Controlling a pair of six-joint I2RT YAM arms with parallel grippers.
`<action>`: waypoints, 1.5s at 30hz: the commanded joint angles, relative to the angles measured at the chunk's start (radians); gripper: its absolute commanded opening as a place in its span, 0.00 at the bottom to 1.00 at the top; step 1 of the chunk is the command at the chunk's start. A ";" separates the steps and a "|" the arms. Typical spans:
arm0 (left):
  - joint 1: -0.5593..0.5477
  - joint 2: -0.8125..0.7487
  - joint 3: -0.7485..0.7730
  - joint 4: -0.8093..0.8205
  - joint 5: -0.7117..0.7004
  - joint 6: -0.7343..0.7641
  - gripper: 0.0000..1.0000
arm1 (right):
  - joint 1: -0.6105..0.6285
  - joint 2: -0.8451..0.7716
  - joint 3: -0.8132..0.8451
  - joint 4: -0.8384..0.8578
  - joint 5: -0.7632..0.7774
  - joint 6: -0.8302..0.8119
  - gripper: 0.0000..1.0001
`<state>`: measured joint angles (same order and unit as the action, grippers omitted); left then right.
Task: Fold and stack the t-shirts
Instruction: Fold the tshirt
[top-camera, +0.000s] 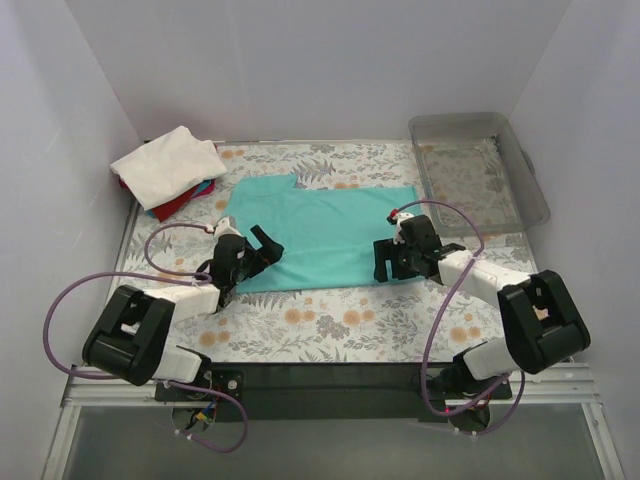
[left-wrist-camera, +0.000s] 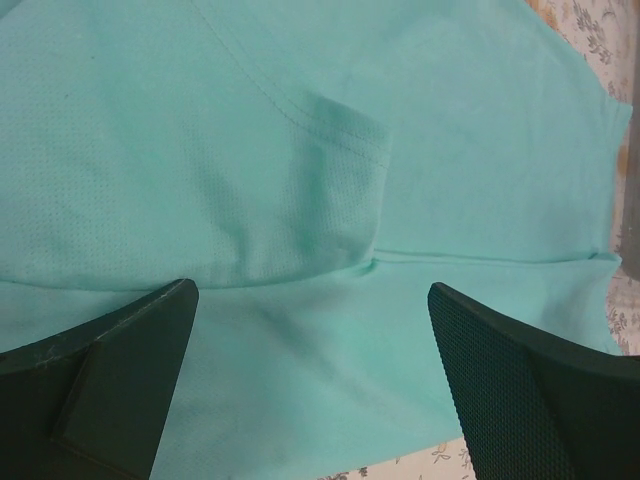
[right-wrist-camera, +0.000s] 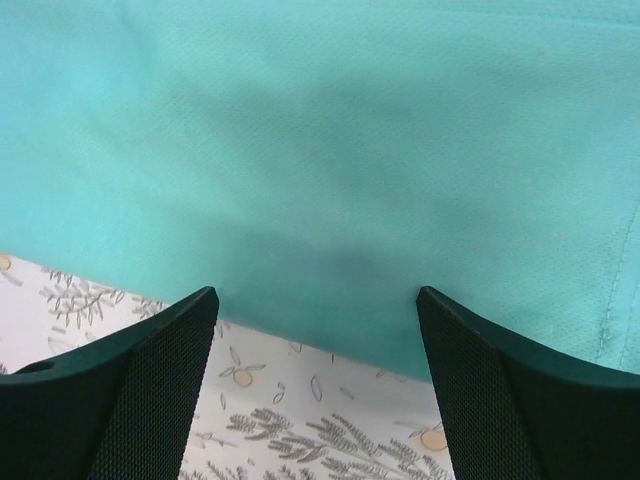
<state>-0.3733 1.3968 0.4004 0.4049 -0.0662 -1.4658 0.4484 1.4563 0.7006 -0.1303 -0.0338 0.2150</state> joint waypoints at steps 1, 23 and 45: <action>0.002 -0.013 -0.035 -0.184 -0.076 0.013 0.94 | 0.018 -0.026 -0.085 -0.166 -0.066 0.049 0.74; -0.019 -0.227 0.290 -0.368 -0.234 0.177 0.98 | 0.124 -0.235 0.049 -0.263 -0.035 0.090 0.75; 0.123 0.717 1.146 -0.362 -0.070 0.562 0.98 | 0.124 -0.158 0.063 -0.109 -0.121 0.046 0.75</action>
<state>-0.2516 2.1239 1.4807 0.0635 -0.1585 -0.9779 0.5701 1.3270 0.7780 -0.2787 -0.1349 0.2596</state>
